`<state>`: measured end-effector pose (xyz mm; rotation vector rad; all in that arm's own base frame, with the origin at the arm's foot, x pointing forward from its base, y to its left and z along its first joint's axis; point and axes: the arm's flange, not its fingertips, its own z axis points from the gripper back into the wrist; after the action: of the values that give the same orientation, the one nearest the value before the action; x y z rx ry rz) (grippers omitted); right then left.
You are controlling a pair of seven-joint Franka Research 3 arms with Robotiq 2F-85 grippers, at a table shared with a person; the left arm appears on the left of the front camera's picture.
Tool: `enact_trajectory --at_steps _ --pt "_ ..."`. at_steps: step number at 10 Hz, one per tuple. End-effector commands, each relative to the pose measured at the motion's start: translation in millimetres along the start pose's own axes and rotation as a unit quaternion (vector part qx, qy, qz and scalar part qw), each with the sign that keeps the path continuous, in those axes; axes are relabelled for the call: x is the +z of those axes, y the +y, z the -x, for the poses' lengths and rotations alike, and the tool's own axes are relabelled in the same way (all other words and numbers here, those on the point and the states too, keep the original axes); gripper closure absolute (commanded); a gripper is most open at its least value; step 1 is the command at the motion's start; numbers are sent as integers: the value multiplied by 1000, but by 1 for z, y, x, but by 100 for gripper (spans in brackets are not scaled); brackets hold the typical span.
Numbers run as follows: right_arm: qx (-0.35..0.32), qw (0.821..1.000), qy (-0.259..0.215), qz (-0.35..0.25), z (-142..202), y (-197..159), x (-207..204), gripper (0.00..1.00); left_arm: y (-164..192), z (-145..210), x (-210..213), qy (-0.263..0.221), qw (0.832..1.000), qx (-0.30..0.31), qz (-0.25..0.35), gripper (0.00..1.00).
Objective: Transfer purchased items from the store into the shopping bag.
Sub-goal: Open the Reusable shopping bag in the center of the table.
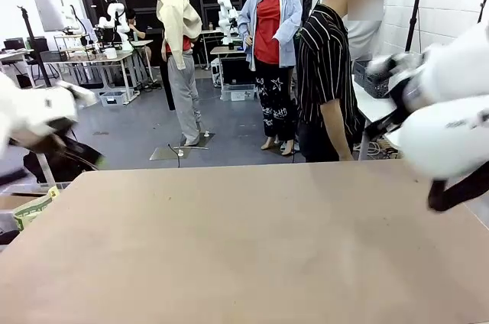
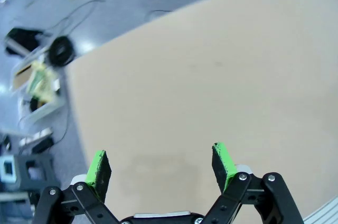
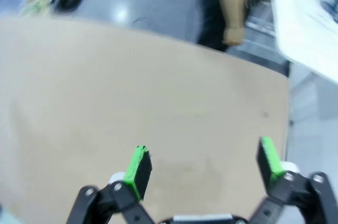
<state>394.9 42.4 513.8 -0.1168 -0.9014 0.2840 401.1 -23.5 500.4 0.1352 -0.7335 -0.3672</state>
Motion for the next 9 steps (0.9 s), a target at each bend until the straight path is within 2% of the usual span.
enact_trajectory --at_steps 1,3,4,6,7,8,9 --pt "-99 991 9 87 33 -51 13 0 38 49 10 33 994 83 -64 0" --pt "-206 970 30 129 90 -118 30 0 81 117 16 21 979 196 -60 0" --pt "-251 957 35 139 123 -139 35 0 96 146 20 10 969 241 -59 0" --pt "-329 932 38 150 182 -168 40 0 112 181 21 -3 956 291 -46 0" --pt "-334 931 45 137 196 -165 33 0 112 182 19 -13 955 295 -23 0" --pt "-294 942 56 151 110 -215 30 0 98 165 9 -5 962 274 -6 0" --pt "-294 942 56 151 110 -215 30 0 181 118 21 21 951 304 -49 0"
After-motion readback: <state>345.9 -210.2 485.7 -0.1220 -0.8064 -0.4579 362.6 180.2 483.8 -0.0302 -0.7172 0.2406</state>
